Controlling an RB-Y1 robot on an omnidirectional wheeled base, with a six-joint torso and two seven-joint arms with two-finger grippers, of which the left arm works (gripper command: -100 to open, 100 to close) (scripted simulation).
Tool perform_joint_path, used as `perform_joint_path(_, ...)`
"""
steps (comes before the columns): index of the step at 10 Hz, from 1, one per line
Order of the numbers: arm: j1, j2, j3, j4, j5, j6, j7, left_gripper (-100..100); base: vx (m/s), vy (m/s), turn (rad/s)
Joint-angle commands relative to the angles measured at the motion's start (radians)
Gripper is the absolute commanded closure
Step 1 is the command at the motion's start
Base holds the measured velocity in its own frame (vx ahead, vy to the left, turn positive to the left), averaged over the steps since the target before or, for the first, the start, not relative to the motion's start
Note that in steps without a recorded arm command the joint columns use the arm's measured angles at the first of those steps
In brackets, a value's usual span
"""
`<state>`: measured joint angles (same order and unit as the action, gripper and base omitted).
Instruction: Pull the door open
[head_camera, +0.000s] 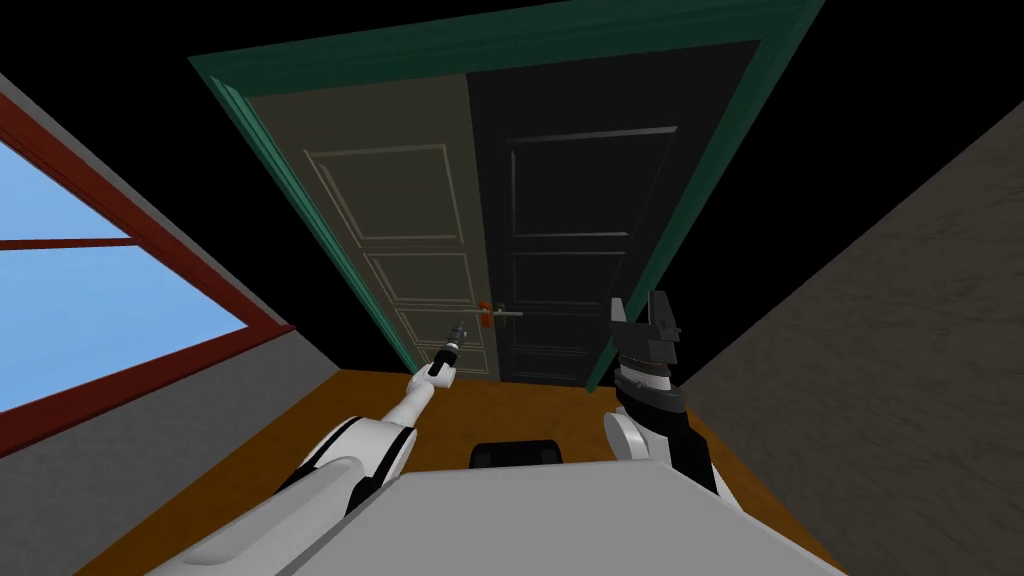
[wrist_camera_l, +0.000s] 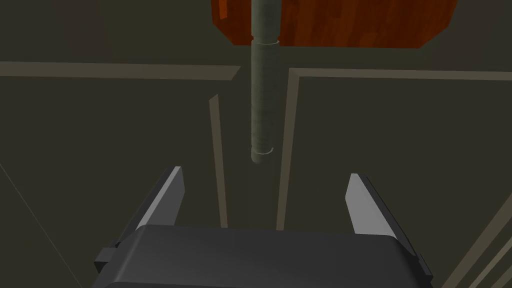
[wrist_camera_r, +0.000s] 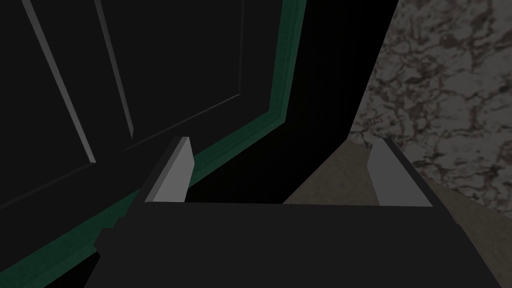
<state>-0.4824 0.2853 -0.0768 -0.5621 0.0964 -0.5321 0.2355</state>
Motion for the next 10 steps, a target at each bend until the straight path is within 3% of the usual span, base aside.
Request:
perform_joint_path(1, -0.022, 0.012, 0.004, 0.05, 0.002, -0.028, 0.012, -100, 0.034, -0.031, -0.042)
perform_joint_path(3, -0.022, 0.012, 0.004, 0.06, 0.002, -0.028, 0.012, -100, 0.014, -0.007, 0.01)
perform_joint_path(4, -0.001, 0.049, 0.022, 0.057, 0.007, -0.029, 0.027, -100, 0.067, -0.035, -0.151)
perform_joint_path(5, 0.013, 0.072, 0.033, 0.054, 0.011, -0.03, 0.037, -100, 0.117, -0.055, -0.214)
perform_joint_path(6, 0.019, 0.083, 0.038, 0.052, 0.012, -0.031, 0.042, -100, 0.124, -0.013, -0.124)
perform_joint_path(8, 0.019, 0.083, 0.038, 0.054, 0.012, -0.031, 0.042, -100, 0.059, -0.003, 0.001)
perform_joint_path(9, 0.024, 0.092, 0.042, 0.05, 0.014, -0.032, 0.047, -100, 0.034, -0.004, -0.054)
perform_joint_path(10, 0.038, 0.114, 0.052, 0.044, 0.016, -0.034, 0.06, -100, 0.133, -0.014, -0.229)
